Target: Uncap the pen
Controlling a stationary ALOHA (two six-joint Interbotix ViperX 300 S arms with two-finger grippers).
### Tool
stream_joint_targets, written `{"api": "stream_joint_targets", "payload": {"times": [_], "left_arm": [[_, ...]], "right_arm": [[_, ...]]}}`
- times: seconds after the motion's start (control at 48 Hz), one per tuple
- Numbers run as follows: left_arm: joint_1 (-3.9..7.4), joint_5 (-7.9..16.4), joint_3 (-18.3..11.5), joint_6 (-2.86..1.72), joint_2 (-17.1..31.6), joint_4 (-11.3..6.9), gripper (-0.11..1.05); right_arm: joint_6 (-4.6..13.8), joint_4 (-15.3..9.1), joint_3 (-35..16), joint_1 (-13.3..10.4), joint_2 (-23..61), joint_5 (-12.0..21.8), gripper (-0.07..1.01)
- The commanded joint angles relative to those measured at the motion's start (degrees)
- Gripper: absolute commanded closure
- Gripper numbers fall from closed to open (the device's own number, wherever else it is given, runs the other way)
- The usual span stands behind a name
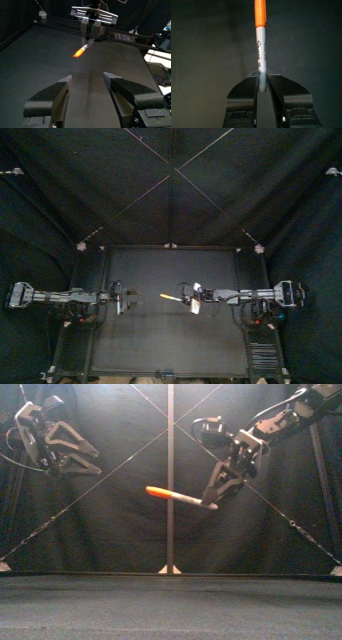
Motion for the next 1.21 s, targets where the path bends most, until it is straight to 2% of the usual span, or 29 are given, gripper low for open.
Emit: {"api": "stream_joint_targets", "payload": {"times": [0.021, 0.146, 0.354, 0.625, 0.938, 1.208], "left_arm": [[-0.62, -0.2, -2.5, 0.00, 0.0, -0.09, 0.05], [-0.88, -0.3, -3.3, 0.00, 0.1, -0.09, 0.05], [-2.55, -0.3, -4.3, -0.09, 1.1, -0.70, 0.05], [-4.57, -0.3, -5.2, -0.09, 4.5, -2.20, 0.05], [-4.66, -0.3, -7.0, -0.09, 9.2, -3.16, 0.06], [-4.66, -0.5, -10.0, 0.00, 15.2, -3.43, 0.07]], "right_arm": [[-0.09, -1.6, -3.2, 1.3, -0.2, -1.1, 0.42], [-0.18, -3.7, -4.9, 2.1, 1.1, -1.3, 0.42], [-0.09, -7.6, -8.7, 3.2, 4.2, -1.8, 0.42], [-0.18, -9.6, -12.0, 3.8, 7.4, -1.6, 0.42], [-0.18, -10.4, -13.3, 4.4, 8.0, -1.7, 0.42], [-0.18, -10.5, -13.3, 4.4, 8.3, -1.7, 0.42]]}}
